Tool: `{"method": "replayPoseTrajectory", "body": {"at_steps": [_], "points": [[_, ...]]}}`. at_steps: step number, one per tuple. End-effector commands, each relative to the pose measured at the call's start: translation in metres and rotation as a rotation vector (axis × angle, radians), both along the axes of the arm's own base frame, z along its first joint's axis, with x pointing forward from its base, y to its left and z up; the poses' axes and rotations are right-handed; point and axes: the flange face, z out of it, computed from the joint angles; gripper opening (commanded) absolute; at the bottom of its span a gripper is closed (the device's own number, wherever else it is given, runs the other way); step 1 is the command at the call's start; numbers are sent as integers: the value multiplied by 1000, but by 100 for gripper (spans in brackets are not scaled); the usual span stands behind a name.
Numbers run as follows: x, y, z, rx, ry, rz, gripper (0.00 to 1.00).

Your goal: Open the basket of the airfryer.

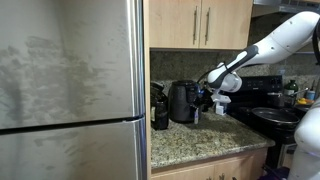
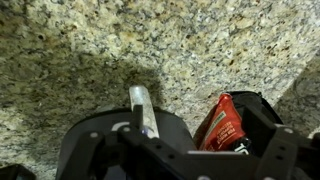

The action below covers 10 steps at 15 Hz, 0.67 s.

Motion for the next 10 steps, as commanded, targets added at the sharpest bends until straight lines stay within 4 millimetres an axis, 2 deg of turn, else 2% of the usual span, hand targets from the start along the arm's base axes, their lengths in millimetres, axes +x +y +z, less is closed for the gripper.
{"method": "replayPoseTrajectory", "body": {"at_steps": [1, 3, 4, 6, 9, 10], "points": [[24, -3, -11, 4, -13, -51, 100], [37, 2, -6, 54, -40, -80, 100], [17, -1, -2, 27, -22, -60, 100], [29, 2, -3, 42, -28, -74, 100], [33, 3, -4, 43, -28, -75, 100], [47, -6, -19, 5, -10, -109, 100]]}}
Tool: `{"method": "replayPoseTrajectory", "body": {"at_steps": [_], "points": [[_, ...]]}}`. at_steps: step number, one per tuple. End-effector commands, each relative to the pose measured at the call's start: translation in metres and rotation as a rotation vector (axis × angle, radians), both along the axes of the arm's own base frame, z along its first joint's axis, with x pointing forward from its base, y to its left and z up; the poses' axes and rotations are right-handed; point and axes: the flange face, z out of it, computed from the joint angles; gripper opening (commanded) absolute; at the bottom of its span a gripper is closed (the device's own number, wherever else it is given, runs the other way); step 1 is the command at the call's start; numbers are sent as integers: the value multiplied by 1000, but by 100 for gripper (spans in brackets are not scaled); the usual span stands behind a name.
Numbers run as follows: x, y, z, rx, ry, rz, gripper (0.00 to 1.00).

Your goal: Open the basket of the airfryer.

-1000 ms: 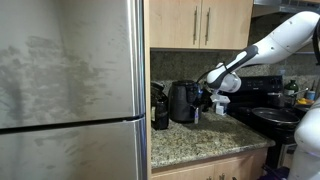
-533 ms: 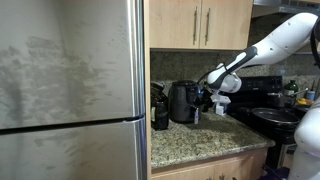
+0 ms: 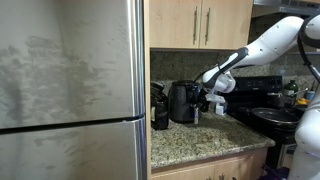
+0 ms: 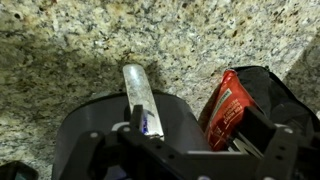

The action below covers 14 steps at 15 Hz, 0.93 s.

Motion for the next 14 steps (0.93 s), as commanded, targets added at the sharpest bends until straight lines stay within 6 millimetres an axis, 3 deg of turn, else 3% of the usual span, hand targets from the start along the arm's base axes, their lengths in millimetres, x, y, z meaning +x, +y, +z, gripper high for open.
{"method": "replayPoseTrajectory", "body": {"at_steps": [1, 4, 5, 7, 10, 14], "points": [[22, -14, -21, -56, 19, -53, 100], [44, -26, -36, -98, 31, -104, 100], [23, -20, -23, -79, 35, -74, 100], [28, -22, -30, -83, 47, -84, 100], [28, -18, -26, -82, 38, -78, 100], [53, -11, -30, -128, -15, -69, 100]]}}
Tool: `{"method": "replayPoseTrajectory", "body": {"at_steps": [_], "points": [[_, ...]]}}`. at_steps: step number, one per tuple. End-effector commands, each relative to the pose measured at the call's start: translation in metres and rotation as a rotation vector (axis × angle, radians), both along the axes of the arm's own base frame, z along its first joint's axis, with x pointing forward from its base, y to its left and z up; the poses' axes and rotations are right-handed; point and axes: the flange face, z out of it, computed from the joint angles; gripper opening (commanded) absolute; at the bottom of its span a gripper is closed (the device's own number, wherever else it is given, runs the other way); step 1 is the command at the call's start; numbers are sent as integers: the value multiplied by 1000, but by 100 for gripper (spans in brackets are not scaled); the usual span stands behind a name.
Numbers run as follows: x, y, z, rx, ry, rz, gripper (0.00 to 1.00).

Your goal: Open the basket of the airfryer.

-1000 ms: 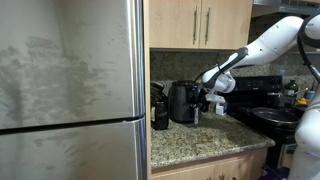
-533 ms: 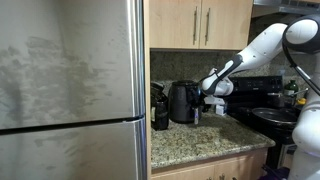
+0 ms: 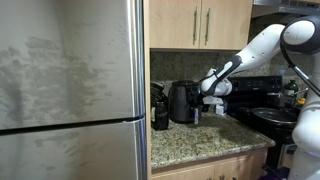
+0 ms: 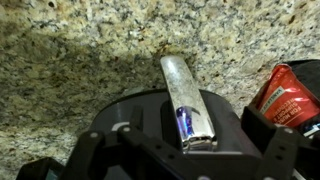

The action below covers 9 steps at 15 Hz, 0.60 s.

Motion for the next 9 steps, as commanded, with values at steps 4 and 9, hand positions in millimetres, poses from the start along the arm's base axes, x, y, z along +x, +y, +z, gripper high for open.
{"method": "replayPoseTrajectory", "body": {"at_steps": [4, 9], "points": [[32, 8, -5, -74, -87, 20, 75], [27, 4, -9, -96, -82, 13, 46]]}}
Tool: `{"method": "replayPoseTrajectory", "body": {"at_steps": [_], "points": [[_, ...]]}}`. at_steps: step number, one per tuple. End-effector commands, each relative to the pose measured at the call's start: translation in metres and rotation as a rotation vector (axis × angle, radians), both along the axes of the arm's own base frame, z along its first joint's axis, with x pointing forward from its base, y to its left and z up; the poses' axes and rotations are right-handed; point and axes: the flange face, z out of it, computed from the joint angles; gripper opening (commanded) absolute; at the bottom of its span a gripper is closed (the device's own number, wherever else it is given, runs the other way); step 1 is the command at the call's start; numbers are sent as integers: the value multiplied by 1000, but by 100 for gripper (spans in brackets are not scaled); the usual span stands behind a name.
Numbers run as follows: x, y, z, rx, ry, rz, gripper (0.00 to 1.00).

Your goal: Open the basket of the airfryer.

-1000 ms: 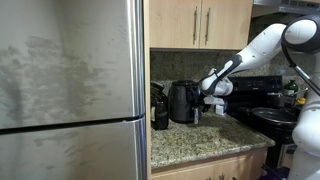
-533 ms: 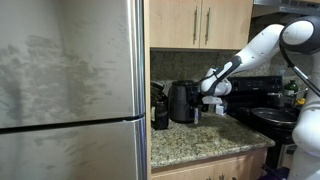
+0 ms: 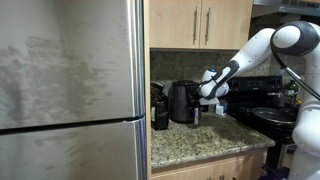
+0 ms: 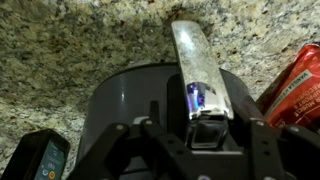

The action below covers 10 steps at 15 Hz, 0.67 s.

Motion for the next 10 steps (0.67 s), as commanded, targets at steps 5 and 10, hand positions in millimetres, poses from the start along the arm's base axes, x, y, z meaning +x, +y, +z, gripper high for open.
{"method": "replayPoseTrajectory", "body": {"at_steps": [5, 10], "points": [[-14, 10, 0, -33, -81, 86, 11], [-41, 16, -4, 35, 86, 65, 10]]}}
